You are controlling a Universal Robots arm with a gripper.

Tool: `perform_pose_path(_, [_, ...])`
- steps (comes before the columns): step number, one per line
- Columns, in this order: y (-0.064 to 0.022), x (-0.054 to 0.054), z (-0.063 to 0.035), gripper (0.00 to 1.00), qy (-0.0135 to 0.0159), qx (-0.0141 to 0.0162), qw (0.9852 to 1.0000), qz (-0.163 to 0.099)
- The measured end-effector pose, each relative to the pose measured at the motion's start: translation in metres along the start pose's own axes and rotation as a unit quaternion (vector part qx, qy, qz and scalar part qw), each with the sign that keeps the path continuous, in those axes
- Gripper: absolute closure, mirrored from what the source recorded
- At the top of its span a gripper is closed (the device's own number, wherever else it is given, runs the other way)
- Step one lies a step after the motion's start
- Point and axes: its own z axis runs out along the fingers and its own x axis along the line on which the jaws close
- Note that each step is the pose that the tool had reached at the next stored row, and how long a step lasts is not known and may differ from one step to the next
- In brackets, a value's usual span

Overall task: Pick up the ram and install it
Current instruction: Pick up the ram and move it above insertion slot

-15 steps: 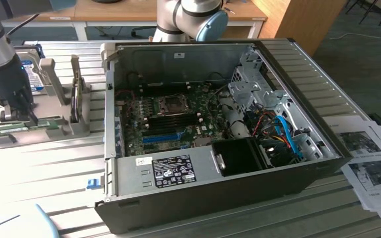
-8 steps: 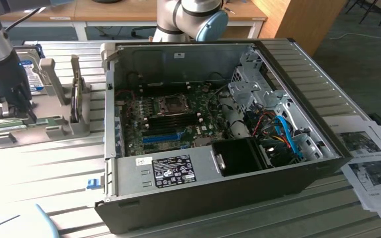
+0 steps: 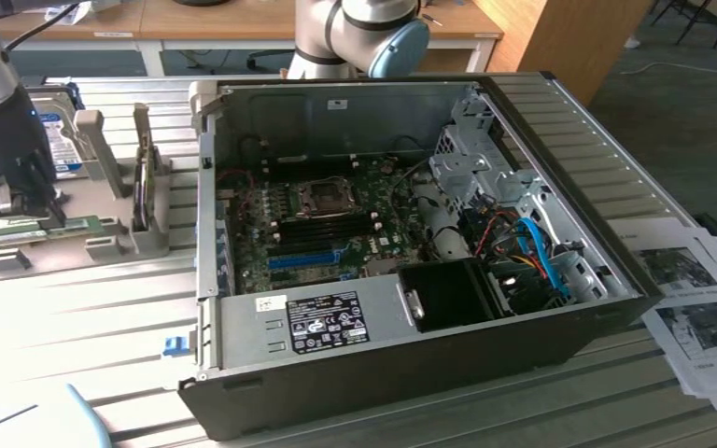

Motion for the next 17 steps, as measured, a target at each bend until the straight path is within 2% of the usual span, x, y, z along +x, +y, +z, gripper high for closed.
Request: perform_pose_path(17, [0.0007, 0.000, -0.0233, 0.89, 0.0000, 0.0000, 1.0000, 0.000])
